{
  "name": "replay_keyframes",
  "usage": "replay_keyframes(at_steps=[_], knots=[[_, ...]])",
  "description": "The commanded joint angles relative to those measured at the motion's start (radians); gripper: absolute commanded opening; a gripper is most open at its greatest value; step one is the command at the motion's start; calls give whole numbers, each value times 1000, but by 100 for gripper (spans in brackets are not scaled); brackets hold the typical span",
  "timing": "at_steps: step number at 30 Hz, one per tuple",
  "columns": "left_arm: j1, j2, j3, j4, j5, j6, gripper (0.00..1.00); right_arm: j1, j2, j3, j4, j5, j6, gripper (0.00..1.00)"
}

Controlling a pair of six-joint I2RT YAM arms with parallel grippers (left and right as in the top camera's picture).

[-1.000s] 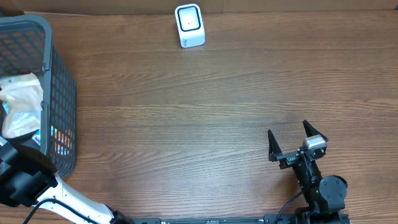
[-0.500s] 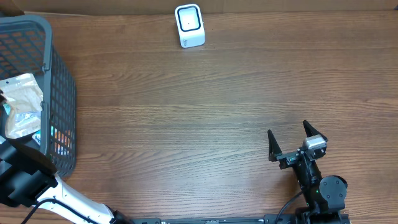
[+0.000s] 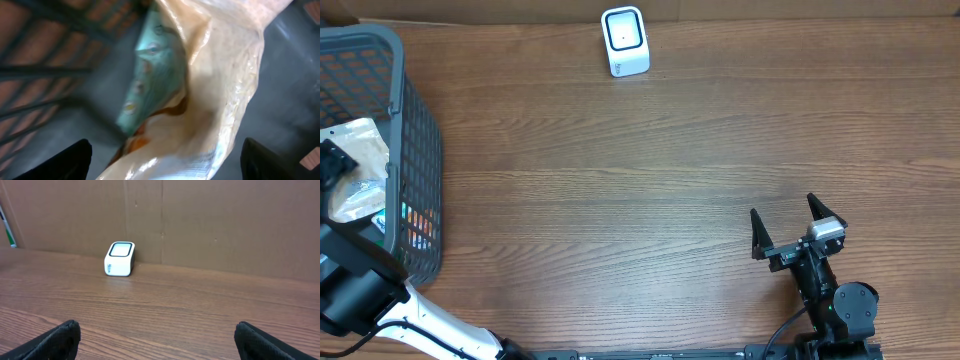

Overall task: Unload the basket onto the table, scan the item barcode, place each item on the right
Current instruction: 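Grasp the clear-and-brown snack bag in the basket with the left gripper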

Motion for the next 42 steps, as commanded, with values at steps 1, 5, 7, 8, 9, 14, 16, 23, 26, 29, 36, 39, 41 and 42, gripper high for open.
replay_keyframes(at_steps=[1, 5, 7, 8, 9, 14, 16, 23, 26, 29, 36, 39, 41, 42], knots=[[-4, -13, -89, 62, 78, 23, 78, -3, -10, -11, 3, 14, 4, 100], [-4, -13, -186, 156, 83, 22, 79, -3, -10, -11, 3, 14, 4, 100], [-4, -13, -222, 199, 103, 23, 78, -3, -10, -11, 3, 14, 4, 100], [-4, -13, -236, 221, 113, 23, 77, -3, -10, -11, 3, 13, 4, 100], [-6, -13, -247, 241, 129, 23, 75, -3, -10, -11, 3, 14, 4, 100], [-14, -13, -274, 304, 173, 22, 36, -3, -10, -11, 3, 14, 4, 100], [-21, -13, -273, 317, 173, 21, 11, -3, -10, -11, 3, 14, 4, 100], [-22, -15, -262, 304, 188, 19, 4, -3, -10, -11, 3, 14, 4, 100], [-22, -20, -232, 271, 204, 19, 4, -3, -10, -11, 3, 14, 4, 100], [-22, -30, -164, 215, 253, 18, 4, -3, -10, -11, 3, 14, 4, 100], [-22, -45, 131, 2, 345, -78, 4, -3, -10, -11, 3, 14, 4, 100], [-22, -46, 284, -119, 347, -101, 4, -3, -10, -11, 3, 14, 4, 100], [-22, -47, 398, -205, 347, -102, 4, -3, -10, -11, 3, 14, 4, 100], [-22, -47, 455, -248, 347, -102, 4, -3, -10, -11, 3, 13, 4, 100]])
